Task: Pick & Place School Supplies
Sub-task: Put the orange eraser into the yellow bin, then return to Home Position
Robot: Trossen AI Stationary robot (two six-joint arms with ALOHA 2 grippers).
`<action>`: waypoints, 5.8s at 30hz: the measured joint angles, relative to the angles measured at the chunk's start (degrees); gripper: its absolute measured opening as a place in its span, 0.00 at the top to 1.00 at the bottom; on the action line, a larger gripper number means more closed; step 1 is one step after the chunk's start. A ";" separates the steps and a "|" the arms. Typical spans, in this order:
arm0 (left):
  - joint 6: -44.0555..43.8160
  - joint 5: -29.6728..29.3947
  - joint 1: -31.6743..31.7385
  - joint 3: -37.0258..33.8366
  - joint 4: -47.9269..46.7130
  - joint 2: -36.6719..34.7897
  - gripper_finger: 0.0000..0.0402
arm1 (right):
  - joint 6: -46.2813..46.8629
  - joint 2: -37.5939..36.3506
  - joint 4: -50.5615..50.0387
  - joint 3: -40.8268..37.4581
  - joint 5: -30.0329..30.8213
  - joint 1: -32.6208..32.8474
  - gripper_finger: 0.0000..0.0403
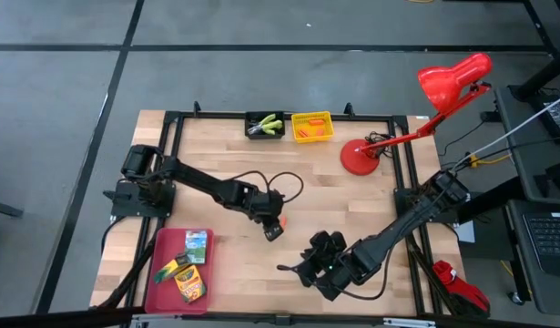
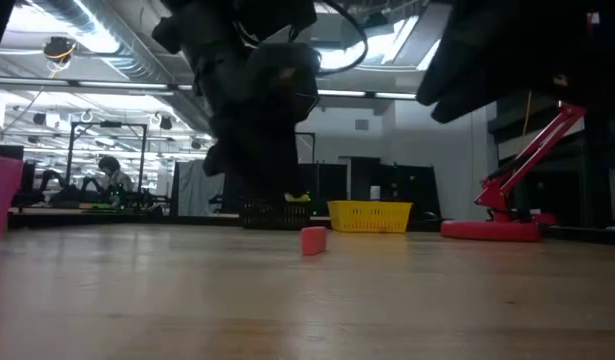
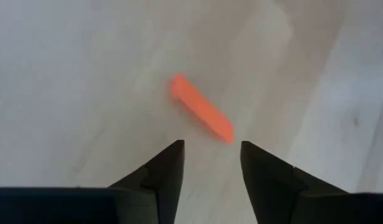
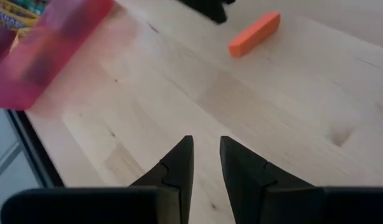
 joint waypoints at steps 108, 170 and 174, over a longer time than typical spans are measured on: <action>46.55 37.59 45.00 31.82 -25.16 10.82 0.61 | -11.00 -2.43 22.15 0.01 14.12 0.74 0.79; 34.30 -3.06 11.22 -63.52 19.47 -97.64 0.99 | 5.14 -51.85 -25.78 -18.35 51.82 24.18 0.79; 31.66 -4.84 11.24 -63.52 19.81 -96.43 0.99 | 13.35 -51.95 -33.44 -18.35 51.17 26.49 0.79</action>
